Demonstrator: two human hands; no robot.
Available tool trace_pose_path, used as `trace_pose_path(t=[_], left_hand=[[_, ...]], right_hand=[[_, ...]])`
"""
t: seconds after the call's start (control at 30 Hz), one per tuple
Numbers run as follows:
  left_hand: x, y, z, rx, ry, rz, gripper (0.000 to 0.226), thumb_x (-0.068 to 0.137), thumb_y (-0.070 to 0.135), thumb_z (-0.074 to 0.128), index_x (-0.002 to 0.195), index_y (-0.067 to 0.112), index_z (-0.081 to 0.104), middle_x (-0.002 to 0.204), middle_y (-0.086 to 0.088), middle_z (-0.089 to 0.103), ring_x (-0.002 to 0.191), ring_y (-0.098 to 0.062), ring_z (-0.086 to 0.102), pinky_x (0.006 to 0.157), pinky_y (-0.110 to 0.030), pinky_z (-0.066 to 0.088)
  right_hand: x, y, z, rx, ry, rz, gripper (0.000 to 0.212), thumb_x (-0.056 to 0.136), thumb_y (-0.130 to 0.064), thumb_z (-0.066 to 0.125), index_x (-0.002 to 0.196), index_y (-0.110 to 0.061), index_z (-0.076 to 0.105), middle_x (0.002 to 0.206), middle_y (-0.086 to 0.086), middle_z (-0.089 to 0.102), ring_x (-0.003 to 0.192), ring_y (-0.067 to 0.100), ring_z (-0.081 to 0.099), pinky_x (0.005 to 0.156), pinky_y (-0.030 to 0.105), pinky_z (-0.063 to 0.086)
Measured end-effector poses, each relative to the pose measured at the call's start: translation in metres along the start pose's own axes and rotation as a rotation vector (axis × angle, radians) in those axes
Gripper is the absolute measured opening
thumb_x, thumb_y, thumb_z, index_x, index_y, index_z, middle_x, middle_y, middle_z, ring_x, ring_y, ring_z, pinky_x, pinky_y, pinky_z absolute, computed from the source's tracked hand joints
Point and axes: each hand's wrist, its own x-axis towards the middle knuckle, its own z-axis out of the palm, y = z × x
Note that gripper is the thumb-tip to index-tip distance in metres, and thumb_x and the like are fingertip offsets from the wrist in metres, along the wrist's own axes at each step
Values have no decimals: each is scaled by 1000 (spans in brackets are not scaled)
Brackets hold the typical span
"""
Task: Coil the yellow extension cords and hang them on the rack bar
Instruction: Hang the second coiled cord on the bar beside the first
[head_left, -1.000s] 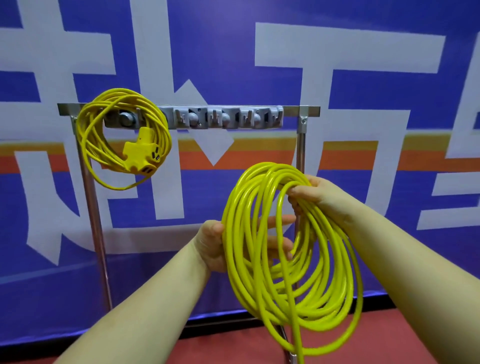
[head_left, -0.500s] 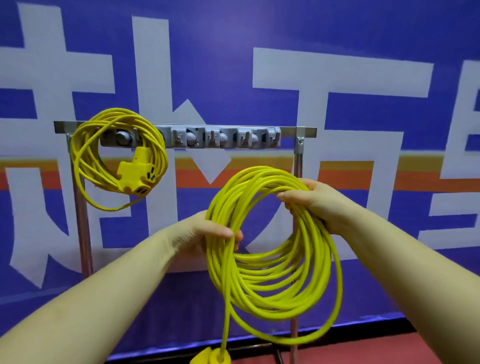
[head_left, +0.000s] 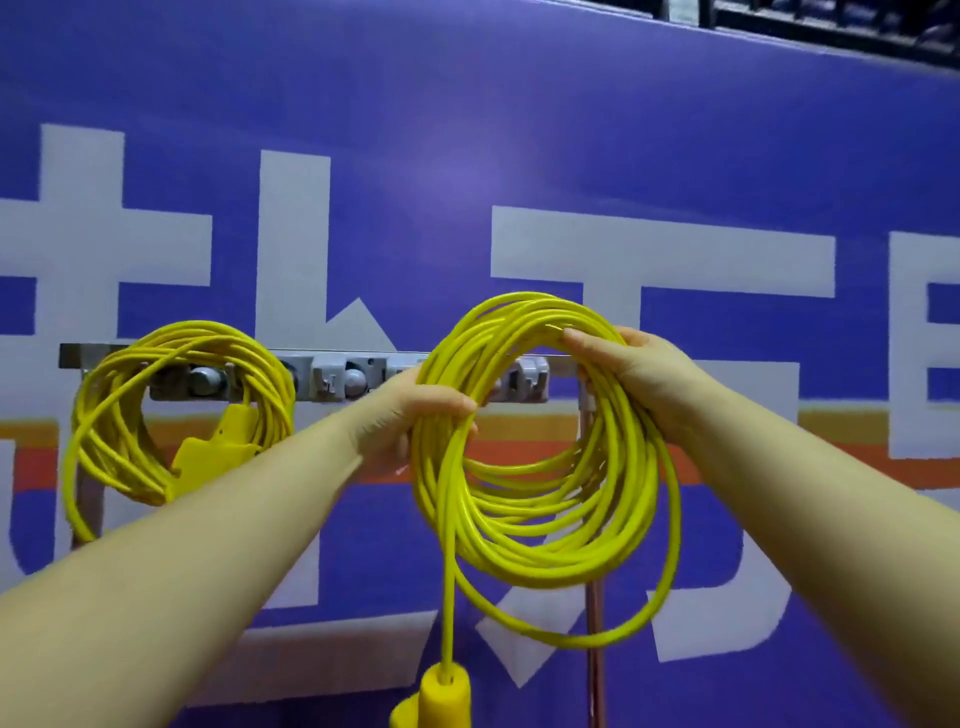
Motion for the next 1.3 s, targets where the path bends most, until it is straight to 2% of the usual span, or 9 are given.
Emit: trace_pose_path(t=[0.1,0.23,0.4,0.53,0.7,0.87,1.0,1.17,1.3], left_hand=[[17,8,-1,73,-55,12,14,66,8,64,75,18,60,57,2,60,54,-13,58,49,-22,49],[43,18,-7,279,29,66,23,76,-6,67,86,12,56,59,-2,62,54,-14,63,51,-27,55],[72,38,-22,729,101,105,35,76,9,73,106,10,56,89,-9,64,79,-19,64,73,-31,54],[86,44,-32,928,85,88,34,76,16,75,105,17,57,92,-3,65,81,-14,62,69,-23,51],[94,32,-48,1019,65,43,27,76,20,75,92,28,55,87,8,63,77,-5,61,60,-15,44],[102,26,-53,1098,70,39,39,74,27,78,106,21,57,96,3,64,89,-13,61,71,-20,48],[107,22,-56,1164,89,66,71,70,32,80,130,22,44,119,3,54,106,-15,54,86,-28,47],[103,15,-57,1242,109,121,71,70,35,78,133,23,46,124,2,54,106,-14,52,83,-27,46],[98,17,-54,1313,111,140,75,71,40,76,137,27,43,125,0,56,105,-14,53,88,-29,48]], right_hand=[[23,2,-7,-13,8,-17,17,82,-30,67,89,-14,64,60,2,60,43,5,57,42,18,46],[52,9,-15,-28,-18,-46,19,82,-35,66,87,-17,63,67,4,59,47,7,58,45,21,48],[78,24,-17,83,-69,-76,13,87,-30,60,85,-17,58,71,5,55,46,5,58,44,22,50],[91,41,-15,88,-92,-67,15,88,-32,59,87,-17,57,69,4,56,48,8,59,47,24,52],[99,65,-6,93,-79,-72,29,85,-34,63,101,-11,59,68,5,57,54,11,57,50,24,51],[99,78,-8,115,-70,-11,46,74,-47,62,102,-11,61,67,2,60,52,9,59,49,23,50],[97,94,-9,144,-54,25,35,86,-46,54,90,-12,62,64,2,61,51,11,58,48,23,50],[90,112,0,215,-1,-2,44,74,-52,56,94,-14,62,69,5,57,57,15,53,54,27,48],[85,122,7,293,62,16,56,70,-56,57,105,-12,61,72,5,60,54,13,56,48,26,50]])
